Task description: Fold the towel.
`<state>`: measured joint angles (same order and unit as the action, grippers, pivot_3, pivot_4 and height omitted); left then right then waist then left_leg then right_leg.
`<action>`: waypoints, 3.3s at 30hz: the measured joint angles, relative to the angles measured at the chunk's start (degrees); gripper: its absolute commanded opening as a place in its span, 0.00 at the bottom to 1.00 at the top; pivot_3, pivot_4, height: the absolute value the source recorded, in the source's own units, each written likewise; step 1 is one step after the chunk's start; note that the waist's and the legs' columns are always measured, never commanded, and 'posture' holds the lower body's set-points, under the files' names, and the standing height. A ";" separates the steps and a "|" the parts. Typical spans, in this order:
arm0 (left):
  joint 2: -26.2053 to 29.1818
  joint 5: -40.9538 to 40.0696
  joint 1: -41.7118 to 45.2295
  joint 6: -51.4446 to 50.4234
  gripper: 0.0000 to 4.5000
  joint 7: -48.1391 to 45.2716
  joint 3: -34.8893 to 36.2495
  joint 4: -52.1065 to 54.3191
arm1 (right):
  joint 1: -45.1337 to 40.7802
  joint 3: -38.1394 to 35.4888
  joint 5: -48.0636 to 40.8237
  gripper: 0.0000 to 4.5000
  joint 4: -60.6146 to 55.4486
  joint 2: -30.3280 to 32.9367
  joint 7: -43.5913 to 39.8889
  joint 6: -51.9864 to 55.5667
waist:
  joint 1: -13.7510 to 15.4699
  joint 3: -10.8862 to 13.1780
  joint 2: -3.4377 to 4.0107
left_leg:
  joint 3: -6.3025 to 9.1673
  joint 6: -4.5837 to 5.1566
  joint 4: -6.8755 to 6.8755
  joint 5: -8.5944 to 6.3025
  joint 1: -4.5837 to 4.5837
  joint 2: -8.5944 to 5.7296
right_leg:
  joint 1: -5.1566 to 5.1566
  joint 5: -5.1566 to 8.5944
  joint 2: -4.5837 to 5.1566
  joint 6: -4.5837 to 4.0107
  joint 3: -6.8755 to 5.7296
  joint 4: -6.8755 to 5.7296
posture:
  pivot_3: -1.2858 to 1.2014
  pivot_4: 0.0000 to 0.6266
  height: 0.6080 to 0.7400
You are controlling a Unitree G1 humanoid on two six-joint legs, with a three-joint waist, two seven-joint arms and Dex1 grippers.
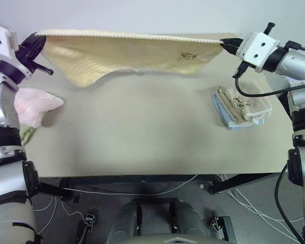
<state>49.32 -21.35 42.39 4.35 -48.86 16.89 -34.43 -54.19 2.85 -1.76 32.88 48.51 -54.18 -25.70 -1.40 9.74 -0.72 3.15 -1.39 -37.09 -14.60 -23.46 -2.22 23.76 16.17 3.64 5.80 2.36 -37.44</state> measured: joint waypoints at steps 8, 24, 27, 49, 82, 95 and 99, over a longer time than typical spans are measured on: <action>4.54 -8.19 -33.46 -14.21 0.00 -14.94 5.37 21.03 | 29.51 -2.34 -14.30 0.00 -25.80 7.88 -14.45 17.90 | 0.70 0.04 0.05 | 0.06 0.26 -0.11 -0.15 0.02 0.02 | -0.06 0.01 0.20 -0.02 0.07 0.09 | 0.52 0.24 1.00; 6.23 -10.41 -56.63 -24.89 0.00 -19.59 11.54 39.87 | 44.09 -9.49 -21.56 0.00 -38.19 14.64 -23.35 32.43 | 0.71 0.02 0.12 | 0.06 0.29 0.03 -0.19 0.38 0.01 | -0.46 0.00 0.38 -0.10 0.03 0.33 | 0.52 0.24 1.00; 6.05 -8.84 -50.85 -24.47 0.00 -16.81 10.46 37.86 | 37.81 -7.43 -19.03 0.00 -34.92 12.02 -21.83 30.96 | 0.75 0.03 0.11 | 0.08 0.28 0.03 -0.19 0.37 0.01 | -0.46 -0.01 0.37 -0.09 0.00 0.34 | 0.52 0.24 1.00; -2.31 10.27 -22.97 -5.96 0.00 -4.14 -6.98 8.27 | 3.48 8.08 6.83 0.00 15.71 -8.21 -7.47 5.37 | 0.37 0.03 0.11 | -0.04 0.25 -0.03 -0.16 0.05 -0.06 | -0.02 -0.04 0.12 -0.04 0.00 0.18 | 0.52 0.24 1.00; -5.14 0.44 -32.37 -10.45 1.00 0.79 1.66 26.27 | 37.93 -14.29 -36.06 1.00 -43.05 -15.88 12.22 71.86 | 0.71 -0.02 0.06 | 0.13 0.25 -0.04 -0.17 0.04 -0.03 | -0.11 -0.04 0.31 -0.05 0.05 0.17 | 0.52 0.24 1.00; -6.35 -0.56 -33.71 -13.49 1.00 -8.86 -9.11 35.72 | 41.93 -34.63 -66.31 1.00 -46.00 -34.79 51.37 100.45 | 0.54 -0.07 0.11 | 0.11 0.26 0.03 -0.17 0.08 -0.04 | -0.11 -0.03 0.28 -0.06 0.05 0.19 | 0.52 0.24 1.00; -7.79 -0.61 -33.67 -13.54 1.00 -9.74 -10.18 35.75 | 38.63 -37.42 -72.43 1.00 -41.90 -38.26 62.05 98.92 | 0.41 -0.10 0.07 | 0.11 0.26 0.00 -0.17 0.13 -0.03 | -0.19 -0.03 0.23 -0.05 0.04 0.17 | 0.52 0.24 1.00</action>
<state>41.53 -21.96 8.72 -9.18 -58.60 6.71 1.32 -15.57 -34.57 -74.19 -9.02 10.25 7.87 73.22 -1.00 9.64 -0.65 3.26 -1.13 -37.09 -14.77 -23.33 -2.25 23.57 16.13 3.87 5.75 2.41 -37.27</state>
